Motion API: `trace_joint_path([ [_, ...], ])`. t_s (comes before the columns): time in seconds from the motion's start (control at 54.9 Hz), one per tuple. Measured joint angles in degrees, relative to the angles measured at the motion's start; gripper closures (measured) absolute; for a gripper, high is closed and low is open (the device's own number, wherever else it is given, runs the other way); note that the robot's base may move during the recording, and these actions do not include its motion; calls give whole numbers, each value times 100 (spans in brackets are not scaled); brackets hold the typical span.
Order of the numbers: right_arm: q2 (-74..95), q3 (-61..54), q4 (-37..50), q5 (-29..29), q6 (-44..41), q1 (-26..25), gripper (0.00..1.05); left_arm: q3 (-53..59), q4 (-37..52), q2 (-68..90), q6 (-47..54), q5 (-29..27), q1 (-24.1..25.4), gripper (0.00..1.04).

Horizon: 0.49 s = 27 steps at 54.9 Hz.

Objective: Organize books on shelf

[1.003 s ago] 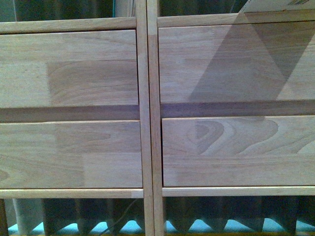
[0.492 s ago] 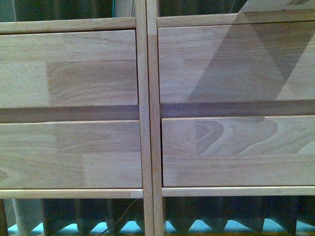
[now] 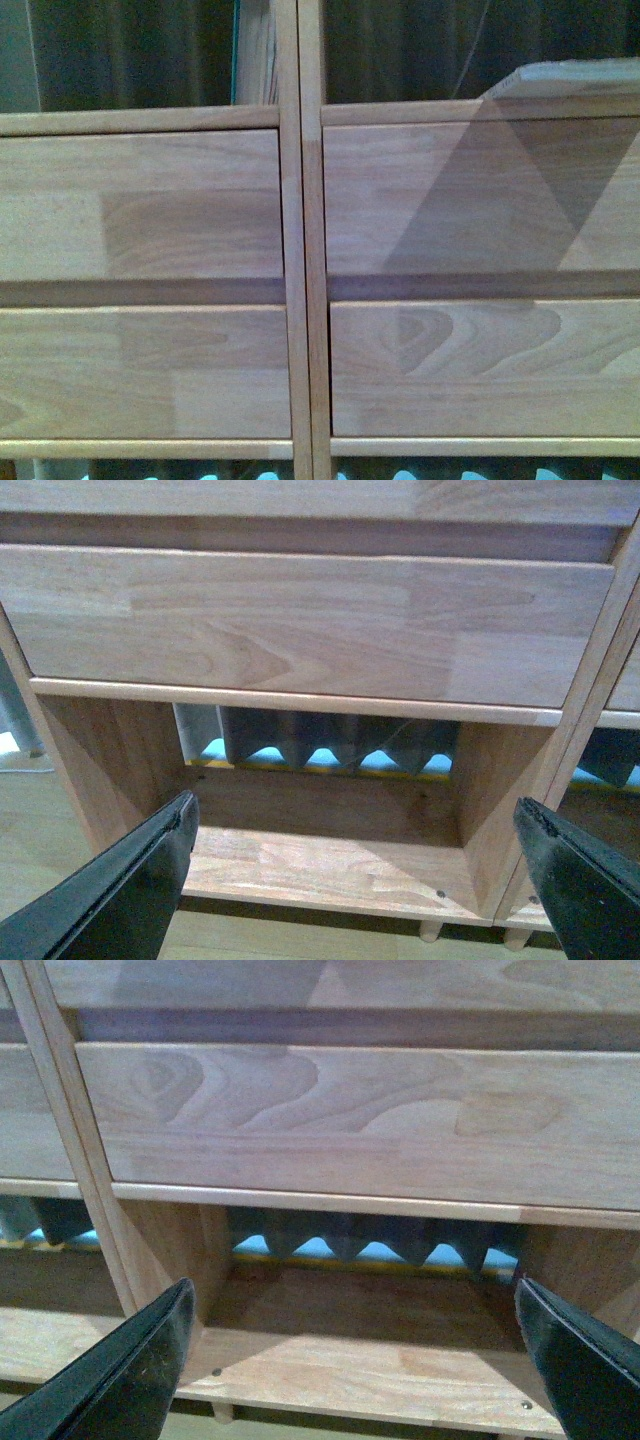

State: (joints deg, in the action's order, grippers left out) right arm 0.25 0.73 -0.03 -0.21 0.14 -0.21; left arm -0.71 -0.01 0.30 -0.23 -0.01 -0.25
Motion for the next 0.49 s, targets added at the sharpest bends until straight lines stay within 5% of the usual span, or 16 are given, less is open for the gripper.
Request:
trace_joint_path([
  [0.492, 0, 0, 0, 4, 4, 0, 7, 0, 0, -4, 0, 2, 0, 7],
])
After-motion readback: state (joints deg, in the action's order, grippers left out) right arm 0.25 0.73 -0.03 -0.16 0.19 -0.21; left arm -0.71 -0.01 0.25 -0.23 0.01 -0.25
